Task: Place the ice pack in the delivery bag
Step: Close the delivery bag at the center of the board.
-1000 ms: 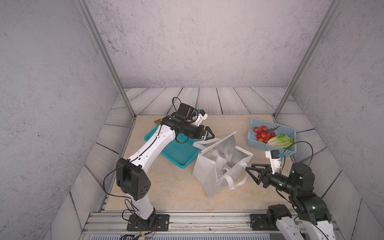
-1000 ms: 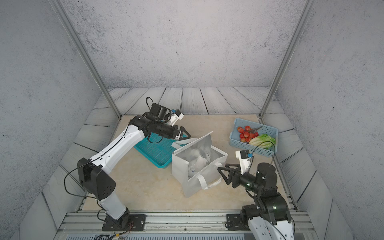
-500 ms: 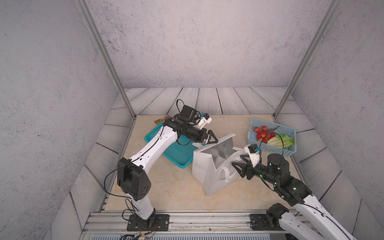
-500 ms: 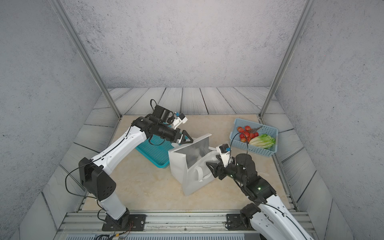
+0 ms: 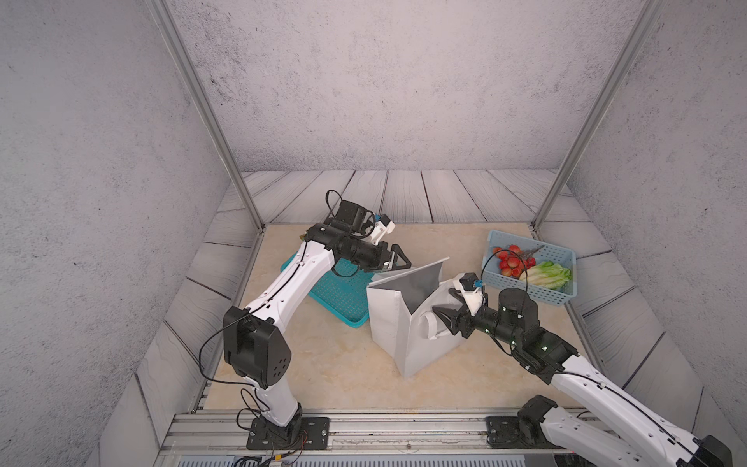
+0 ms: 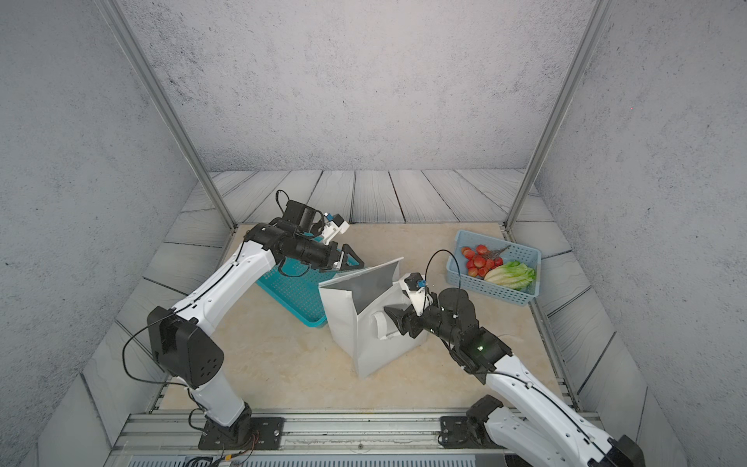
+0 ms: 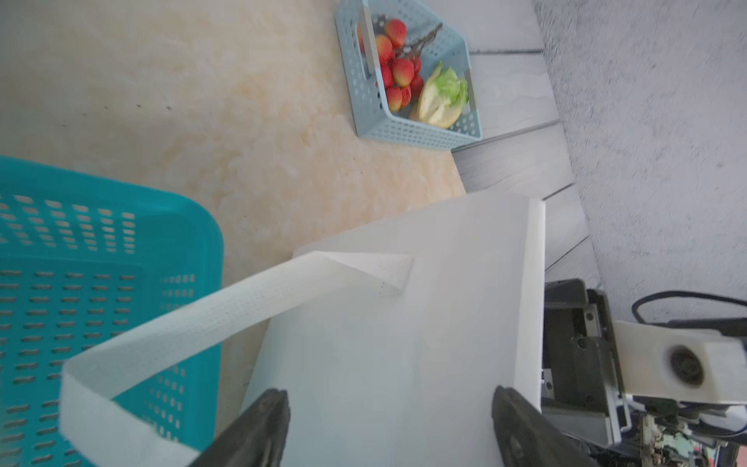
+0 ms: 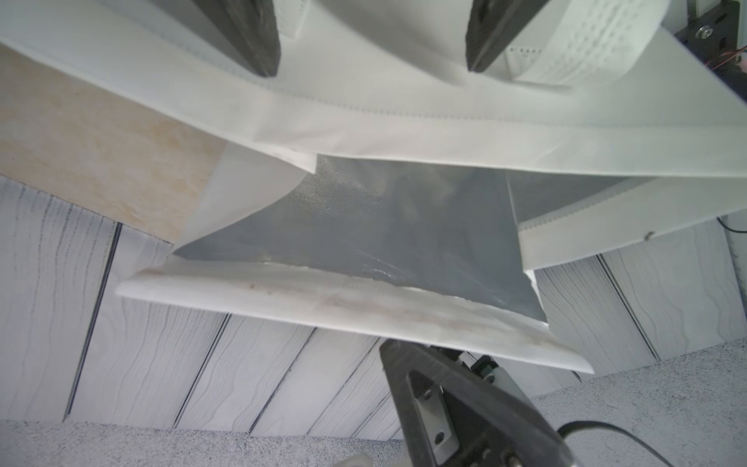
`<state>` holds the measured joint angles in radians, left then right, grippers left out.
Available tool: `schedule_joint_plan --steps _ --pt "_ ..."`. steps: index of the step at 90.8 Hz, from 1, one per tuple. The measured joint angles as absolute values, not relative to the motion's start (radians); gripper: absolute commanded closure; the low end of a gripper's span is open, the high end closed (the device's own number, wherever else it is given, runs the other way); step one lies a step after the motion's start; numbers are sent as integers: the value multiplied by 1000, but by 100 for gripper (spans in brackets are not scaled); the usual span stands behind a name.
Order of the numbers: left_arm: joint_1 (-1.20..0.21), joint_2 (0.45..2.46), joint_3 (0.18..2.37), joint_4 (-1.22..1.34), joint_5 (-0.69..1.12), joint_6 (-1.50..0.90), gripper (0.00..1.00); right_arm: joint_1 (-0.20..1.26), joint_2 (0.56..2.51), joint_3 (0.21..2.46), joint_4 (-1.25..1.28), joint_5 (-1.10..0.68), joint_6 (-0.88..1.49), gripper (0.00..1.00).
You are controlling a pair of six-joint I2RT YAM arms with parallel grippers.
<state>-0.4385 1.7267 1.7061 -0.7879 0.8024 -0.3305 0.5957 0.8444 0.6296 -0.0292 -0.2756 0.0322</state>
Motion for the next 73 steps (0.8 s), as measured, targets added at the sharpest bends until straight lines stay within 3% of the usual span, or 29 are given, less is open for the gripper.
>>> schedule_joint_plan --steps 24,49,73 --pt "-360 1749 1679 -752 828 -369 29 598 878 629 1 -254 33 27" --pt "-377 1790 1645 -797 878 -342 30 651 951 629 65 -214 26 19" --pt "-378 1748 1548 -804 897 -350 30 723 1005 658 99 -159 23 18"
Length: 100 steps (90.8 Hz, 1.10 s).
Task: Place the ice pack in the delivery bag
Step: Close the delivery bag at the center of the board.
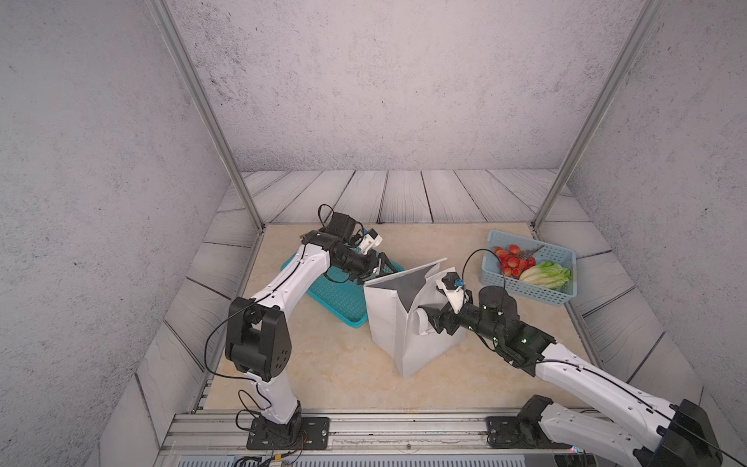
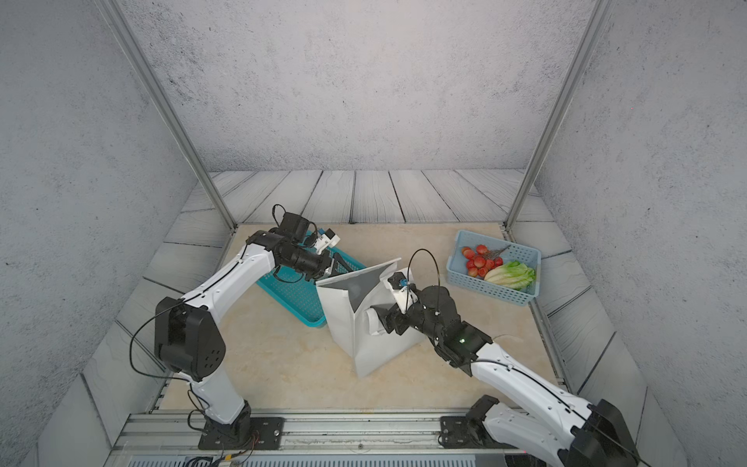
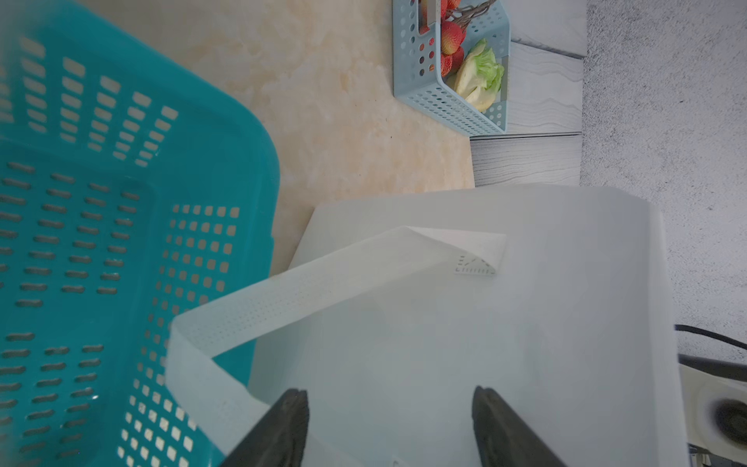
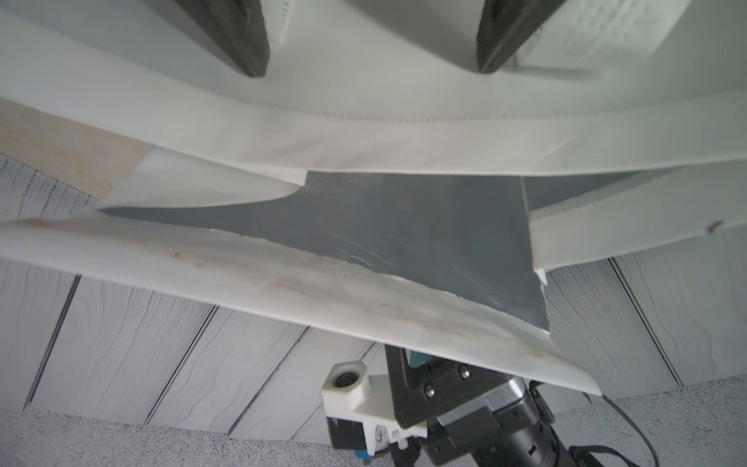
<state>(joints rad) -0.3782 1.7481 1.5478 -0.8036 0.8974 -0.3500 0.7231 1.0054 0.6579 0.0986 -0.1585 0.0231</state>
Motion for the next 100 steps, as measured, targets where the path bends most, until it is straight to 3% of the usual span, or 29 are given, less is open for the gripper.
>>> schedule_joint_plan --steps 69,100 --pt "-474 1630 1496 -792 885 -411 24 787 1116 712 154 6 82 18" --pt "-467 1706 1639 -878 855 -400 26 787 1165 712 194 29 54 20"
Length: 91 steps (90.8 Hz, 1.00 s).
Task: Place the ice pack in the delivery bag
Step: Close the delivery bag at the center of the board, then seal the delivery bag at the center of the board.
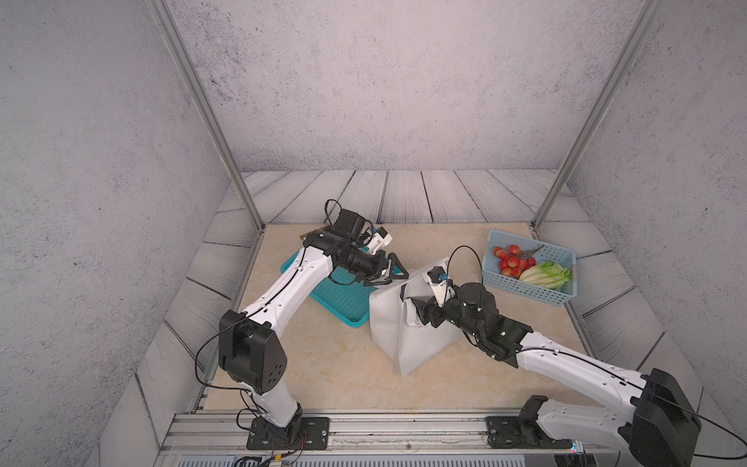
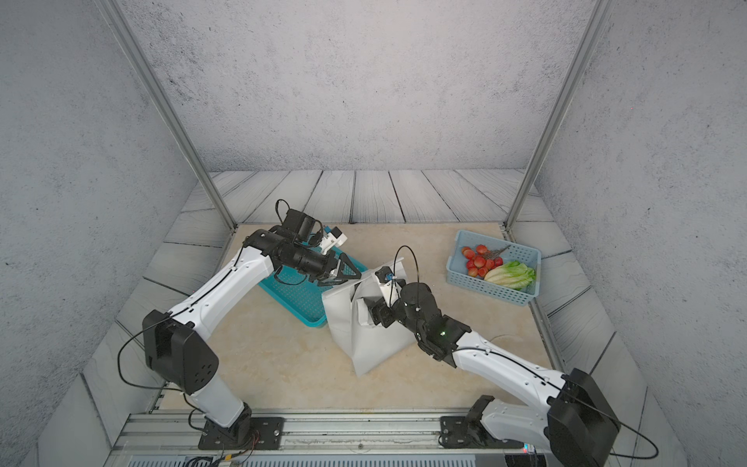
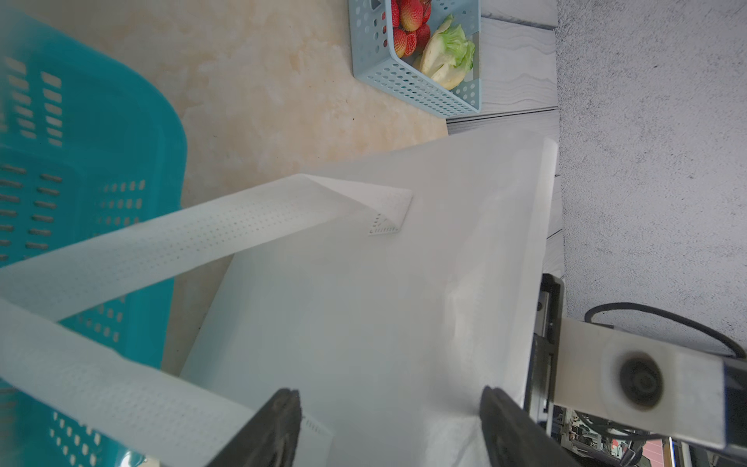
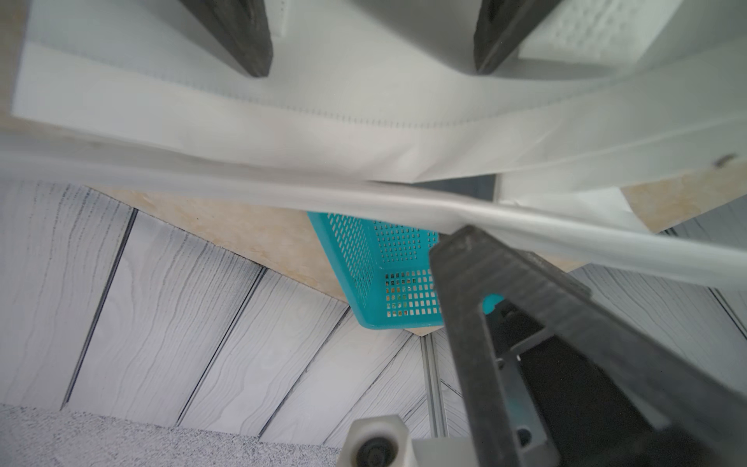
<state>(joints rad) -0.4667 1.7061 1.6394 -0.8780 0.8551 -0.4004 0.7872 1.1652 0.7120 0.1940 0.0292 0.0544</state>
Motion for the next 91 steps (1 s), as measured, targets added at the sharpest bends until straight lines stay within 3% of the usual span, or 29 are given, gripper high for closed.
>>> schedule_joint_plan --steps 91 --pt "-509 1769 1733 -1034 707 -354 32 833 1208 709 305 5 -95 23"
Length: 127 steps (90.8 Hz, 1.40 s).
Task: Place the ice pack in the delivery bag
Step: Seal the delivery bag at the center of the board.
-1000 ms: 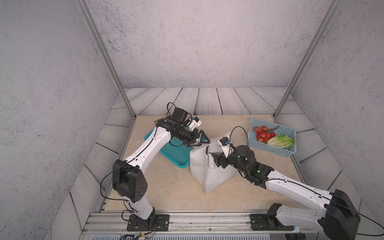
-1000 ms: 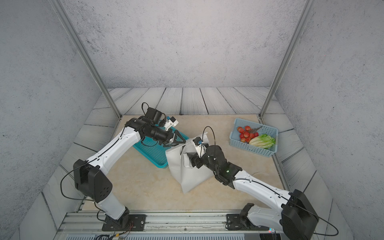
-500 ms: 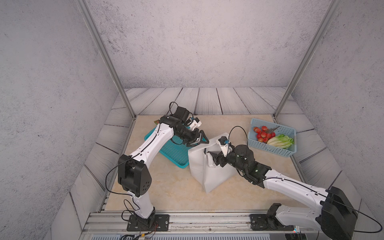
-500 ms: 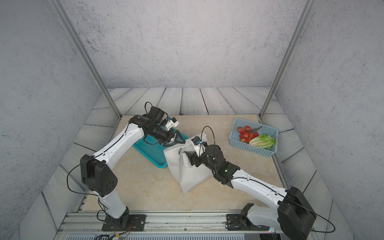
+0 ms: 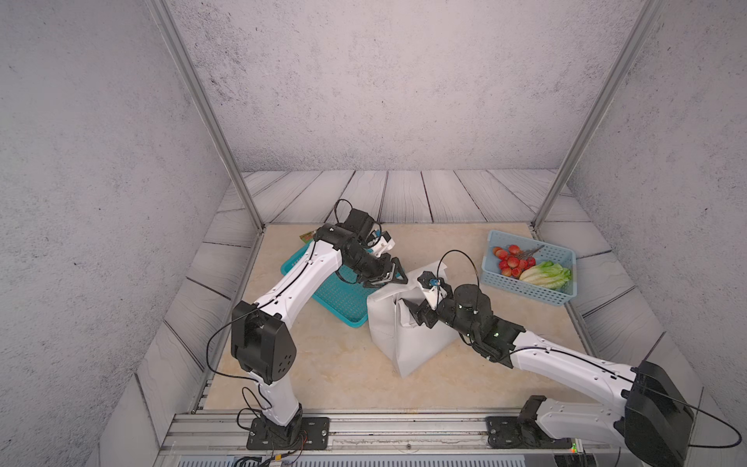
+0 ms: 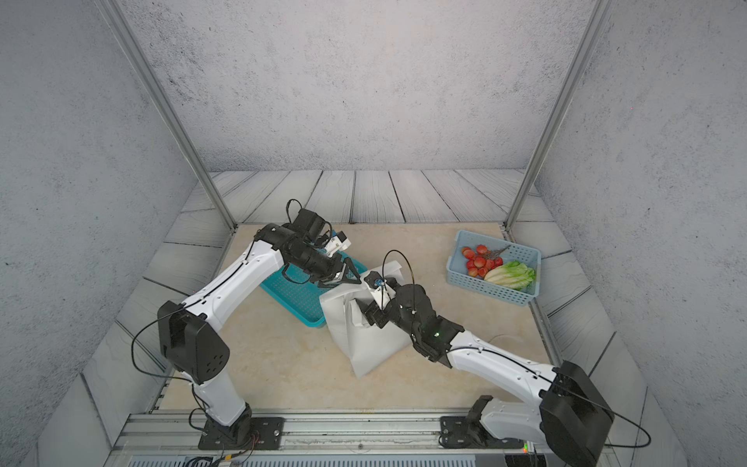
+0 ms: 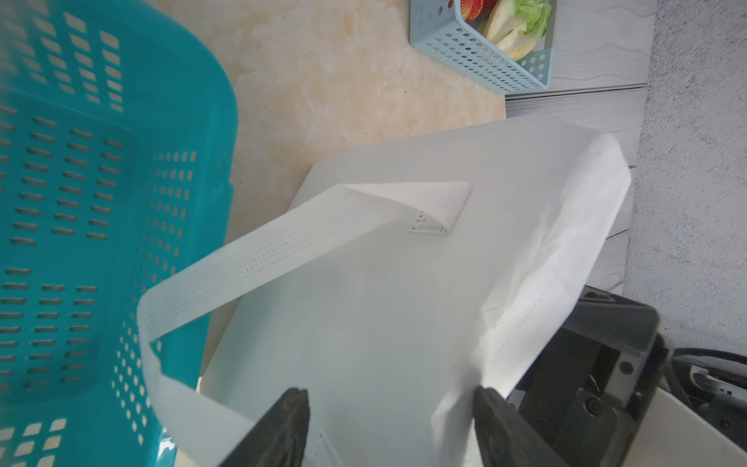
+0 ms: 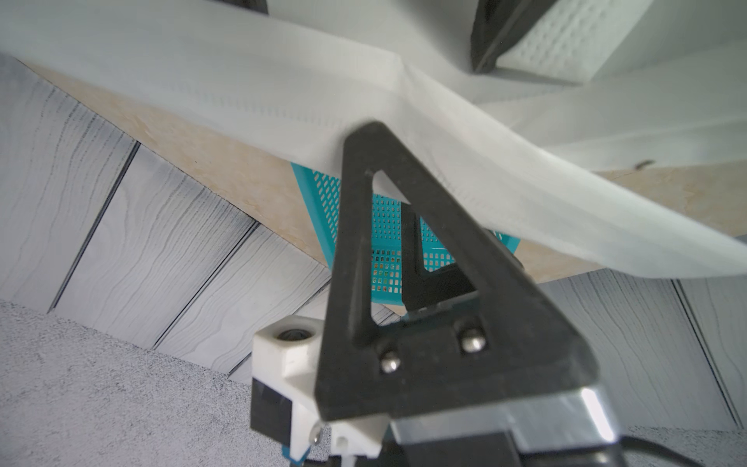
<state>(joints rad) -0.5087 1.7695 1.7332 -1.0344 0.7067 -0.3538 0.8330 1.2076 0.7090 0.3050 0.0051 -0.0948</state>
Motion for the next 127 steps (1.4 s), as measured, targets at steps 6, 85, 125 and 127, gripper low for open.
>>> schedule_joint_plan --steps 6,85,125,127 --pt "-512 1770 1748 -1048 686 -345 32 836 1217 709 308 10 -103 25" --pt "-609 1825 1872 -1190 431 -253 52 874 1259 715 317 14 -86 31" --pt "-636 1840 1895 -1217 361 -211 81 876 1219 706 284 37 -82 28" --pt "-636 1840 1896 -1217 361 -207 82 876 1209 703 278 39 -82 28"
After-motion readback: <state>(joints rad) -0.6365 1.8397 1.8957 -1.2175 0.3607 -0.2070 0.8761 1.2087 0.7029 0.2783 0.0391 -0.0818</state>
